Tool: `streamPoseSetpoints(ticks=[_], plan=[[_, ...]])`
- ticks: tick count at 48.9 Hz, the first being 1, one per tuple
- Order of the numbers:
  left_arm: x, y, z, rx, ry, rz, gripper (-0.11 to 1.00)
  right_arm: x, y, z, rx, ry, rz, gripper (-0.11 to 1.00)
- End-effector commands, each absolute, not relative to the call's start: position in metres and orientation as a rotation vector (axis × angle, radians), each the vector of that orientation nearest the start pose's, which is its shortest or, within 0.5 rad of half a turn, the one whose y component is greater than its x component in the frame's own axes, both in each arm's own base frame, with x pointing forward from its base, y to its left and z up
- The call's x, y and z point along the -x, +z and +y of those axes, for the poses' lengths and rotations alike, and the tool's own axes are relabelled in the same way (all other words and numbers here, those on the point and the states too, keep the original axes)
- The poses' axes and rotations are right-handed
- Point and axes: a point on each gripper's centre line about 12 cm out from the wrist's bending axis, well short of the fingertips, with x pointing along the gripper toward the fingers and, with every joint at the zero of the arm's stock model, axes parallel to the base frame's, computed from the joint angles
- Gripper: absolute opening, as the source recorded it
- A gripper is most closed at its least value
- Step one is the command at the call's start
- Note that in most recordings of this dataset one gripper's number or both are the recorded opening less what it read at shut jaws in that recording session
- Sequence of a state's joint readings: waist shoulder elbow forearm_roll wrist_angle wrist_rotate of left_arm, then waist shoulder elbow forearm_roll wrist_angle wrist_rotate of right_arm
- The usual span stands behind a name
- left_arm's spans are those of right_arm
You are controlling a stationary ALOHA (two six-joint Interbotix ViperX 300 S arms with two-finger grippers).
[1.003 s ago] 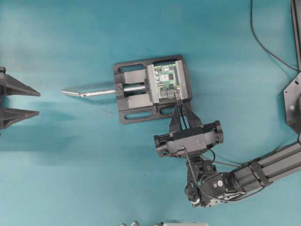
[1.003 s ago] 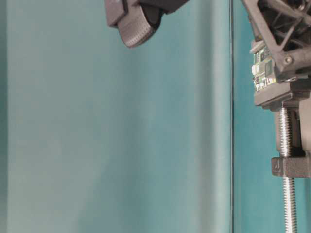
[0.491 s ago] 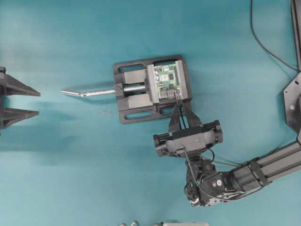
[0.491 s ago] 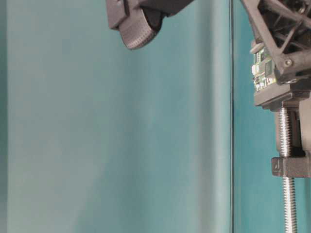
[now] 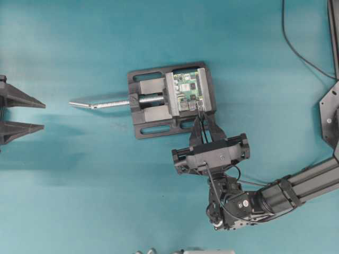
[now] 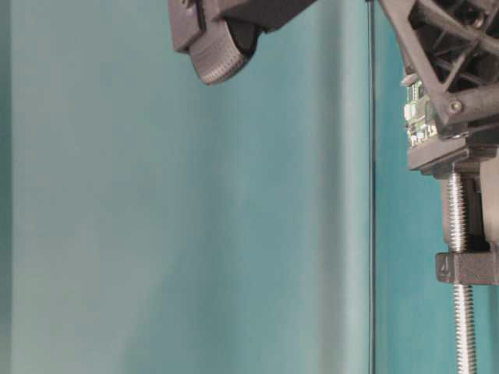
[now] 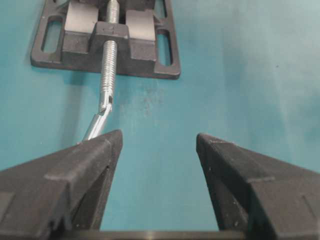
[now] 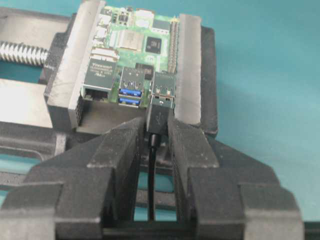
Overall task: Insert the USB into the fixed PCB.
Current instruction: 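Push the USB plug forward into the port with the right gripper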
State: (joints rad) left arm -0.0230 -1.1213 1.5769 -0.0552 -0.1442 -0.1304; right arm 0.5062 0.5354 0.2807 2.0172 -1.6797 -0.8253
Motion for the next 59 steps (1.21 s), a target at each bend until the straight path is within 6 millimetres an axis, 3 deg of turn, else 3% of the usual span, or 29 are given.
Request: streamPoseSetpoints(ticks=[1,59], plan=[[-0.140,0.147,-0.002,0.189,0.013,0.300,0.78,-0.377,0.118,0.061,-0.065,-1.499,0.256,0.20],[-0.140,0.148,-0.002,0.189,0.013,0.298,0.78,-0.379,0.112,0.030,-0.059,-1.554,0.259,0.20]])
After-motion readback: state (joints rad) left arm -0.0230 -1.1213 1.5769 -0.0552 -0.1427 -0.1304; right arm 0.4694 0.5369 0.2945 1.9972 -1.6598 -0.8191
